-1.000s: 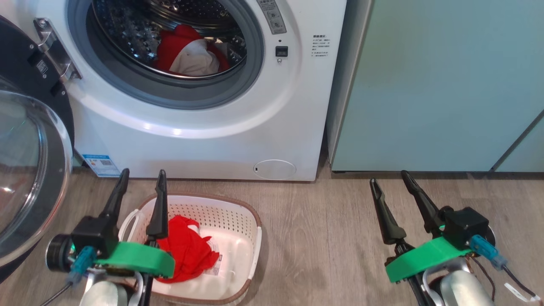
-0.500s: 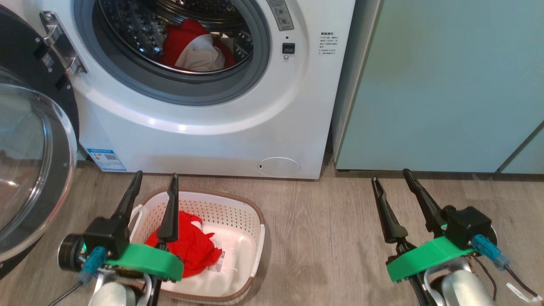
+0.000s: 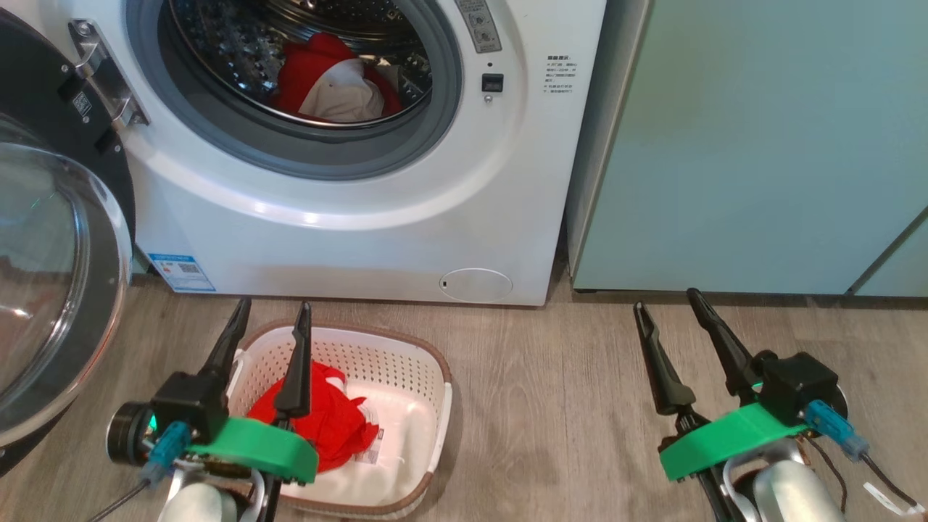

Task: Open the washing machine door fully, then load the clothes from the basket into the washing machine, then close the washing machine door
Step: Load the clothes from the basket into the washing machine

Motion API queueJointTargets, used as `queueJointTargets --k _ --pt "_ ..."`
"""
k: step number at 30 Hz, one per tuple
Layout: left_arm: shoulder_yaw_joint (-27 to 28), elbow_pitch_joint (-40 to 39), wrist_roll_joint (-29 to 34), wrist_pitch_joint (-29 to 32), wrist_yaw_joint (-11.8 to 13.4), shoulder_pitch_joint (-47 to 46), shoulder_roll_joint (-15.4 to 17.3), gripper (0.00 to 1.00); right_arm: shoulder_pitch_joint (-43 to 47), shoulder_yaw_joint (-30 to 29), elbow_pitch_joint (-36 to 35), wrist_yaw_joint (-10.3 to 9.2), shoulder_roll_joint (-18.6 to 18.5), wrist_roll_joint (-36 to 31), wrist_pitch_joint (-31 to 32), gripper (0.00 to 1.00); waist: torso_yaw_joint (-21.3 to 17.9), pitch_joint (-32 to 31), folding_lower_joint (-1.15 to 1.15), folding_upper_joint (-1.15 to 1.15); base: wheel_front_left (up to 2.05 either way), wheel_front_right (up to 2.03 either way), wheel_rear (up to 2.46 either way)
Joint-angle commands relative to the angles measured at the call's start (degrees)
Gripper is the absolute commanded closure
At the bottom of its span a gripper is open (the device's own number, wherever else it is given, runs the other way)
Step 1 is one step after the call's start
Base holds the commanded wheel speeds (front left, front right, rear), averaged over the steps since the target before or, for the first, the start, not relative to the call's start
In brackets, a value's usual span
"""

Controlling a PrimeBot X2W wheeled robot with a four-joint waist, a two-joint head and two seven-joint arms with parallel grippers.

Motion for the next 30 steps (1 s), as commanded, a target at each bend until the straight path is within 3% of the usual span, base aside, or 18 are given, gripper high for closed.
queueJointTargets --k 1,21,30 --pt "1.47 -1.48 -0.36 -0.55 0.54 -1.48 -0.02 0.00 -1.02 1.38 -1.71 0.00 -0.03 0.23 -0.54 0.00 0.02 -0.07 0.01 0.00 0.00 0.00 0.00" --pt "1.52 1.91 -2.37 -0.55 0.43 -1.35 -0.03 0.00 -1.15 1.52 -2.12 0.00 -0.03 0.07 -0.54 0.00 -0.01 1.44 0.01 0.00 0.00 0.00 0.00" --pt "1.24 8.39 -3.45 -0.55 -0.13 -4.79 -0.03 0.00 -3.60 1.79 -3.10 0.00 -0.03 -1.02 -0.54 0.00 -0.23 9.22 0.01 0.00 0.00 0.00 0.00"
